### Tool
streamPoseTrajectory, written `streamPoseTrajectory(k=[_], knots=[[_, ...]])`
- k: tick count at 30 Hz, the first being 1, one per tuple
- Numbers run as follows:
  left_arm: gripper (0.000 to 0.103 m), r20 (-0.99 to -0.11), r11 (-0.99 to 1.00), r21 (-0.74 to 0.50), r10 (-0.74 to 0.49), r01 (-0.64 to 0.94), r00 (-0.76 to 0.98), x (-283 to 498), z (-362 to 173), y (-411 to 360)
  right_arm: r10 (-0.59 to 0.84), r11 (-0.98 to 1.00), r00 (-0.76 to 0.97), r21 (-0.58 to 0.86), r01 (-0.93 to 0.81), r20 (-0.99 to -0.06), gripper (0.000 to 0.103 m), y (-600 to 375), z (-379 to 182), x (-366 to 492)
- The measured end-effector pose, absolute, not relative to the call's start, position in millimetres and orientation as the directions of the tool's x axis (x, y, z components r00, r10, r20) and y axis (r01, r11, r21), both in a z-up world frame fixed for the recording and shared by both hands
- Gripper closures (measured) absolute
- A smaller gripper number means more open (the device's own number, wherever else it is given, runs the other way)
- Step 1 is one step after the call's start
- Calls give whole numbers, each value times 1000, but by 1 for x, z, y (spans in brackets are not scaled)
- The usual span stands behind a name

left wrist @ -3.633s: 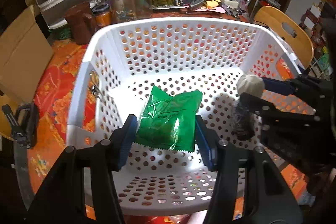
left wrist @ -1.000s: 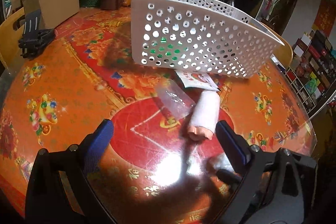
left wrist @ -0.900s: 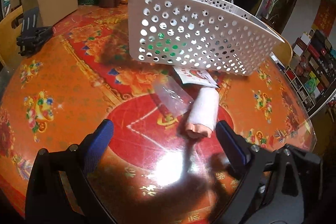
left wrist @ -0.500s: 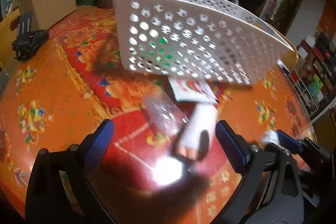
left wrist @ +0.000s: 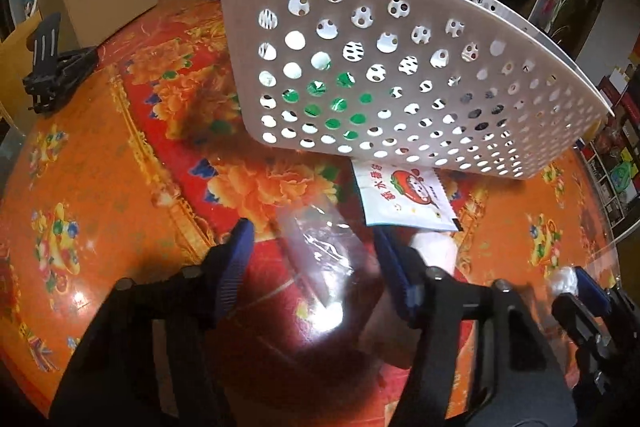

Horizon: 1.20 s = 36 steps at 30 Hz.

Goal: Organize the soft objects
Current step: 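Grasp the clear plastic bag with the left tool while the right tool grasps the white crumpled ball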

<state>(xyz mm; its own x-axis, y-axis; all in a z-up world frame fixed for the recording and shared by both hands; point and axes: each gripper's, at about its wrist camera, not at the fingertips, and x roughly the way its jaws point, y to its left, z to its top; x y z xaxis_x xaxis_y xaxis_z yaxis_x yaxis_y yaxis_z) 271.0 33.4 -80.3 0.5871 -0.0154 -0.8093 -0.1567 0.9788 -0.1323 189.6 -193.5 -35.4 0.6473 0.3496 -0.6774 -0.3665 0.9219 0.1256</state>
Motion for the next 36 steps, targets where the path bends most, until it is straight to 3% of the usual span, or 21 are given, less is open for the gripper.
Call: streamPoseTrajectory(k=[3, 27, 36], knots=[[72, -804, 980, -137, -24, -145, 594, 266, -79, 34, 348, 923, 649, 127, -362, -676, 70, -196, -35, 189], [72, -660, 992, -100, -7, -79, 752, 159, -29, 53, 355, 919, 670, 110, -379, -652, 70, -192, -29, 180], [72, -603, 993, -101, -9, -65, 798, 140, 7, 53, 351, 922, 715, 89, -378, -604, 70, -200, 2, 175]])
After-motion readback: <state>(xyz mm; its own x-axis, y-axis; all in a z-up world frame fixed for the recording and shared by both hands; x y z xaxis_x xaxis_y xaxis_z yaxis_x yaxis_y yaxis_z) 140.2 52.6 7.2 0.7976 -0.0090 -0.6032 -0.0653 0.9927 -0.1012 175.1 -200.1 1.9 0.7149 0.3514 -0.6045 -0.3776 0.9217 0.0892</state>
